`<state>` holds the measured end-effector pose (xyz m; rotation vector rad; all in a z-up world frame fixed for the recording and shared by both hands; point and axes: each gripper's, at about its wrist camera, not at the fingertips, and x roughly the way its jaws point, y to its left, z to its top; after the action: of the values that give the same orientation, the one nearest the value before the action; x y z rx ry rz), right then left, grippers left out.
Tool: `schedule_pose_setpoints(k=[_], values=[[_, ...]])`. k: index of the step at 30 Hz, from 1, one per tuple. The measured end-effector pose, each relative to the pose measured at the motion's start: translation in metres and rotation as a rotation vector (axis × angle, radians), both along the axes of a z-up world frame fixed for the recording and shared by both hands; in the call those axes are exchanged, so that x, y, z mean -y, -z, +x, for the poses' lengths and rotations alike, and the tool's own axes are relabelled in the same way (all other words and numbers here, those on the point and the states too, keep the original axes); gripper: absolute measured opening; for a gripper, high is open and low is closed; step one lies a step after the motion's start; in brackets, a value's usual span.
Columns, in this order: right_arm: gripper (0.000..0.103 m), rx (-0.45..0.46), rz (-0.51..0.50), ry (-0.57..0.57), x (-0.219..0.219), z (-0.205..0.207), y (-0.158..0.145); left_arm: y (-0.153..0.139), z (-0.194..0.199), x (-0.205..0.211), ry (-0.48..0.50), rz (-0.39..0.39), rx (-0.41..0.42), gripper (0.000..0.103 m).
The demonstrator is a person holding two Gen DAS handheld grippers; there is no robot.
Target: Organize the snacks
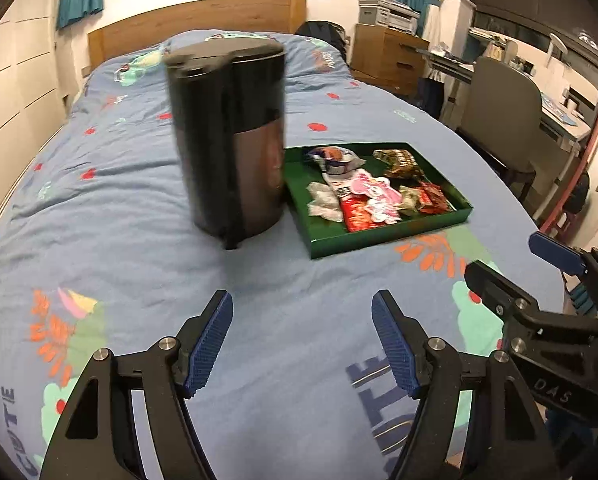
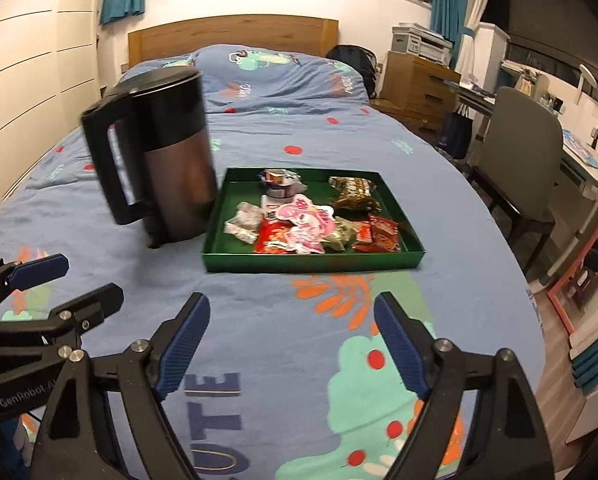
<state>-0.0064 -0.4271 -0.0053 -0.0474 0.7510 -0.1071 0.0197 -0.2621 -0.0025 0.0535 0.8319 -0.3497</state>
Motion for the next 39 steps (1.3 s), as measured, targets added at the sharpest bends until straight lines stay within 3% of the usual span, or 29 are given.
schedule_pose_setpoints(k=[6, 8, 9, 10, 16, 39], values=[[0.103, 0.033, -0.04, -0.001, -0.017, -0.006, -0.001, 0.005, -0.004, -0.034, -0.039, -0.056, -0.037, 0.067], [0.103, 0.047, -0.041, 0.004, -0.017, -0.008, -0.002, 0.004, -0.006, -0.042, -0.062, -0.048, -0.027, 0.076], [0.103, 0.049, -0.041, 0.006, -0.017, -0.007, -0.003, 0.003, -0.007, -0.046, -0.071, -0.047, -0.022, 0.088], [0.103, 0.049, -0.042, 0.008, -0.016, -0.007, -0.003, 0.002, -0.01, -0.05, -0.081, -0.051, -0.009, 0.094], [0.103, 0.059, -0.049, 0.039, -0.01, -0.009, -0.005, -0.009, -0.019, -0.061, -0.086, -0.042, 0.059, 0.095], [0.103, 0.095, -0.054, 0.097, 0.018, -0.016, -0.025, -0.029, -0.028, -0.037, -0.055, 0.002, 0.122, 0.095]])
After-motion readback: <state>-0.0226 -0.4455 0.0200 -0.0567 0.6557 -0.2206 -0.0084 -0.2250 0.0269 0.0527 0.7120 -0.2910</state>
